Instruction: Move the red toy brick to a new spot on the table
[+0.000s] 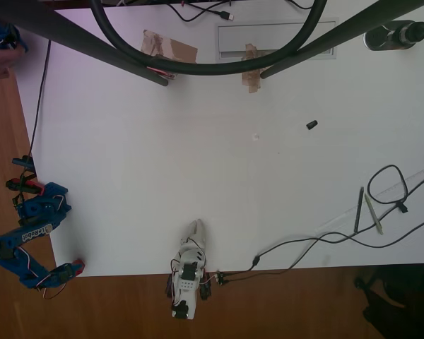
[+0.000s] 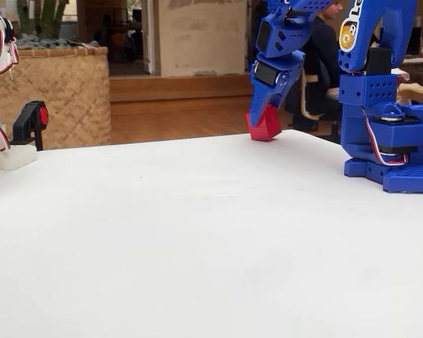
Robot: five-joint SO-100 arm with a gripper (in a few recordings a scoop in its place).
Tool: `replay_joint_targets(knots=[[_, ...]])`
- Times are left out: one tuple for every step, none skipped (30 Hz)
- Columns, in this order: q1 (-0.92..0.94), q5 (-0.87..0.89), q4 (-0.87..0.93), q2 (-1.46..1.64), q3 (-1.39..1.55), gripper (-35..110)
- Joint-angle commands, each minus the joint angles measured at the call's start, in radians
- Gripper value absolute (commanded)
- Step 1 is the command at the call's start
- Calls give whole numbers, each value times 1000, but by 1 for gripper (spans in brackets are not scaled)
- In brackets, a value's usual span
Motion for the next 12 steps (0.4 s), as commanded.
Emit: replay_joint_targets(knots=[[21, -15, -54, 0, -9, 19], [26, -17, -58, 0, -15, 22], [31, -23, -60, 2, -26, 23], [34, -25, -54, 6, -46, 25], [37, -25, -34, 11, -81, 26], [37, -21, -6, 17, -127, 27], [29, -11, 31, 21, -186, 27], [17, 6, 75, 28, -255, 28], [-6, 31, 127, 35, -327, 28], [-37, 51, 192, 44, -402, 28], [-81, 69, 264, 60, -469, 27], [-138, 84, 342, 86, -517, 26]])
